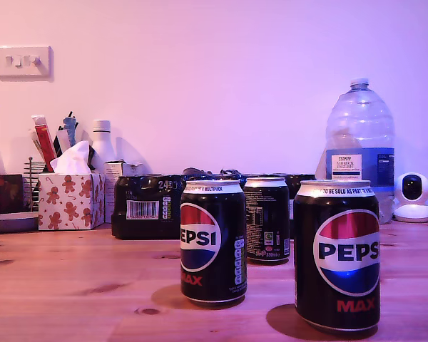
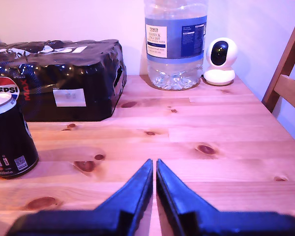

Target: Stack up the Pepsi cans on top of each other

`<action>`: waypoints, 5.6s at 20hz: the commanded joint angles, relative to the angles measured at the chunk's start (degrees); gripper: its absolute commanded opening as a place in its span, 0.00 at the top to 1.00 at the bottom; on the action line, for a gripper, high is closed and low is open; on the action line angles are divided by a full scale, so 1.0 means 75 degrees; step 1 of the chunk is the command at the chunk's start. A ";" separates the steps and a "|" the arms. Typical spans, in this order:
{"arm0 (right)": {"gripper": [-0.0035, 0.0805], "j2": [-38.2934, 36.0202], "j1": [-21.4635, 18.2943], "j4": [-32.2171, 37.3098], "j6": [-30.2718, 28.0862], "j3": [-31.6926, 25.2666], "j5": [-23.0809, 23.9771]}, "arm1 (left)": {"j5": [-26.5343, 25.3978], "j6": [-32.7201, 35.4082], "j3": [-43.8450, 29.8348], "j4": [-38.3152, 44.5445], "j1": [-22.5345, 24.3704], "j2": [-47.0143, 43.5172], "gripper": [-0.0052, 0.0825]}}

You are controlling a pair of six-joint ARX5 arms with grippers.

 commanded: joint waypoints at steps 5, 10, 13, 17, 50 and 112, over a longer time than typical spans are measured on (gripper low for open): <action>0.97 -0.0050 -0.0038 0.0801 0.1122 -0.0085 -0.1463 | 0.1833 -0.1011 -0.0140 0.0828 0.0017 -0.0038 0.95; 0.97 -0.0050 -0.0012 0.0746 0.2291 -0.0085 -0.2023 | 0.3217 -0.1859 -0.0143 0.1349 0.0015 -0.0038 0.95; 0.97 -0.0050 0.0099 0.0801 0.2328 -0.0076 -0.2544 | 0.3911 -0.1996 -0.0140 0.1763 -0.0248 -0.0038 0.96; 0.97 -0.0050 0.0501 0.0507 0.2323 0.0137 -0.2541 | 0.3955 -0.1944 -0.0114 0.1859 -0.1116 -0.0038 0.96; 0.31 0.0350 0.5222 -0.1346 0.1920 0.0618 -0.0562 | 0.1786 -0.1005 -0.0111 0.1271 -0.4960 0.0819 0.96; 0.04 0.9436 0.5843 0.5884 0.0691 0.1218 0.1014 | 0.1786 -0.1195 -0.0114 0.1014 -0.4980 0.0813 0.96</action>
